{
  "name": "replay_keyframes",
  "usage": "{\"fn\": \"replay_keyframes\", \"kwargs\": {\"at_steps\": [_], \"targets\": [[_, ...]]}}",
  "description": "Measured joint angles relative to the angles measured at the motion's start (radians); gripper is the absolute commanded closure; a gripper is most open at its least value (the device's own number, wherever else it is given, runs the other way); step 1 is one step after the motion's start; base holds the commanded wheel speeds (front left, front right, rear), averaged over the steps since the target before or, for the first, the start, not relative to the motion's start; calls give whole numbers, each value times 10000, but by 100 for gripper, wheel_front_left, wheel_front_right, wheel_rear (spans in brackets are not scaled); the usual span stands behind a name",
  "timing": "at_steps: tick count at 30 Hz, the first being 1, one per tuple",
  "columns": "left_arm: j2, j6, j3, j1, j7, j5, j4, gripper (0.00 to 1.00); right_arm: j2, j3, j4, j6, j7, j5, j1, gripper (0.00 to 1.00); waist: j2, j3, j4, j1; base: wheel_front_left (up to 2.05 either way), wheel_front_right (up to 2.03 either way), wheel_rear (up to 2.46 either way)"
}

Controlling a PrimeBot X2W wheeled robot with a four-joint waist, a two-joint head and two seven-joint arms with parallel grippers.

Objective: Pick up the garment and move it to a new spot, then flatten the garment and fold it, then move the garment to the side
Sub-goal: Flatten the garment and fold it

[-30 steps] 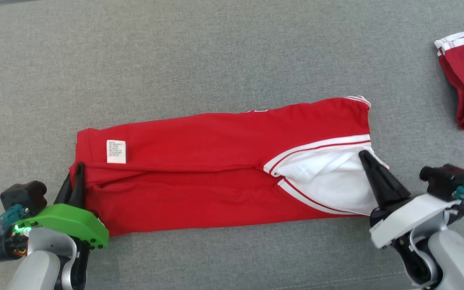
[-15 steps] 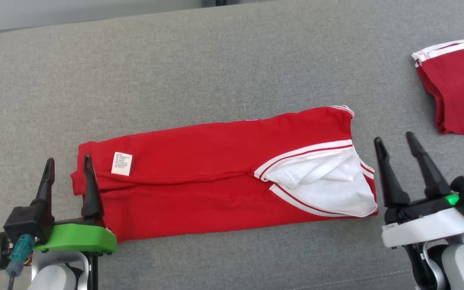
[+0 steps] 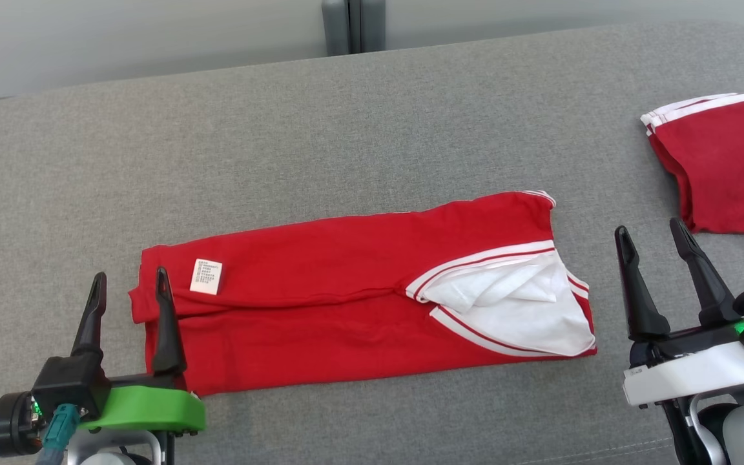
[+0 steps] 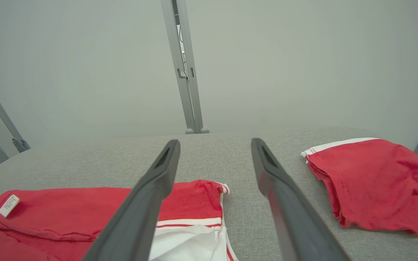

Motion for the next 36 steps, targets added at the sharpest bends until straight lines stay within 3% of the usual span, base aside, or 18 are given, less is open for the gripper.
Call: {"fn": "replay_keyframes", "kwargs": {"at_steps": [13,18,30,31,32,33,36], "targets": [[-19,42,-104,-226,-10,90,-205,0,-157,-67,295,0,272,155,-18,0,0,361,78,0,0,0,0],[-161,-98,-209,-1082,-96,217,-194,0,-481,50,1616,0,186,408,-725,0,0,967,234,0,0,0,0],[-625,-433,-249,-1780,-274,332,339,0,-660,1415,5012,-2,-272,1174,-2155,0,0,2122,740,0,0,0,0],[-629,-454,-232,-1780,-280,332,374,0,-698,1542,5091,-10,-301,1279,-2202,42,0,2153,780,0,0,0,0],[-635,-489,-215,-1780,-284,332,420,0,-761,1691,5149,-10,-320,1411,-2225,63,0,2177,816,0,0,0,0],[-648,-523,-128,-1777,-288,349,479,0,-848,2052,5124,-4,-343,1712,-2249,100,0,2138,793,0,0,0,0],[-648,-531,-59,-1765,-291,364,508,0,-853,2027,4976,-2,-431,1818,-2179,100,0,2044,733,0,0,0,0]]}}
